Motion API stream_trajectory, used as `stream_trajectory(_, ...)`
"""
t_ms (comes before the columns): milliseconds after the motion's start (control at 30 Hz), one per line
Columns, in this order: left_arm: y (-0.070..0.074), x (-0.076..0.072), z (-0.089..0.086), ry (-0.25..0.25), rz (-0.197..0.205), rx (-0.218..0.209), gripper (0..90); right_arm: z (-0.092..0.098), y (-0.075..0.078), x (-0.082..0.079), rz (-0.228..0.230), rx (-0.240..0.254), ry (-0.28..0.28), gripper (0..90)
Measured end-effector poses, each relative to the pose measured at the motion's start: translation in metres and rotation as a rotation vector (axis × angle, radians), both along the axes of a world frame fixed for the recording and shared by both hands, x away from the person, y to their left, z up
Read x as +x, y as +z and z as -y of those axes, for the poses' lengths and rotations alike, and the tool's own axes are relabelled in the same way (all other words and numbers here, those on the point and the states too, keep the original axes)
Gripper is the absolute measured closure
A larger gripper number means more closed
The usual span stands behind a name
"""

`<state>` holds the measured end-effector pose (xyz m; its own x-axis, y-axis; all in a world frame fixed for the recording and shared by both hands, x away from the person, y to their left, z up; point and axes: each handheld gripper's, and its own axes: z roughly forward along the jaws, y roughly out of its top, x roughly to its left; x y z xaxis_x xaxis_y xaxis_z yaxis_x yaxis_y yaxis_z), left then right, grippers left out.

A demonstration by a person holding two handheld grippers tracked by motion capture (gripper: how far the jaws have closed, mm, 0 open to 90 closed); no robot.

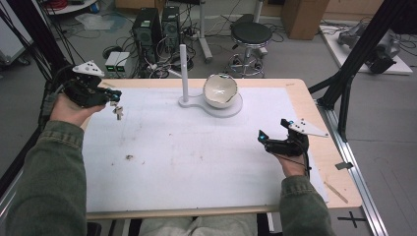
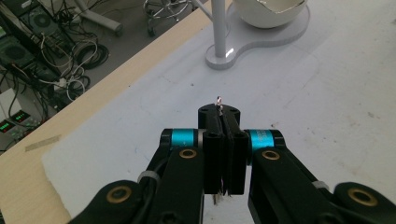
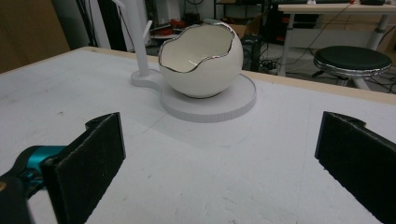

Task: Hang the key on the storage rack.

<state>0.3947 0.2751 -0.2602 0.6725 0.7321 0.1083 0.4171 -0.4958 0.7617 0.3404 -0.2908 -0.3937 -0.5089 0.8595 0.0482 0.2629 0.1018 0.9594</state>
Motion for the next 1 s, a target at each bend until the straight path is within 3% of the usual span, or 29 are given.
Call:
stream_trajectory(333,0.027,0.015,0.013,-0.017,-0.008,-0.002,87.9,0.001,0.000,0.000,-0.002,0.003,0.001,0.6)
stream_trajectory(600,0.041,0.026,0.031,-0.025,0.010,-0.002,87.9,-0.001,0.000,0.000,-0.005,0.009,0.009,0.5)
stream_trajectory(1000,0.047,0.042,0.045,-0.008,0.016,-0.011,87.9,-0.001,-0.001,0.003,-0.005,0.027,0.014,0.5)
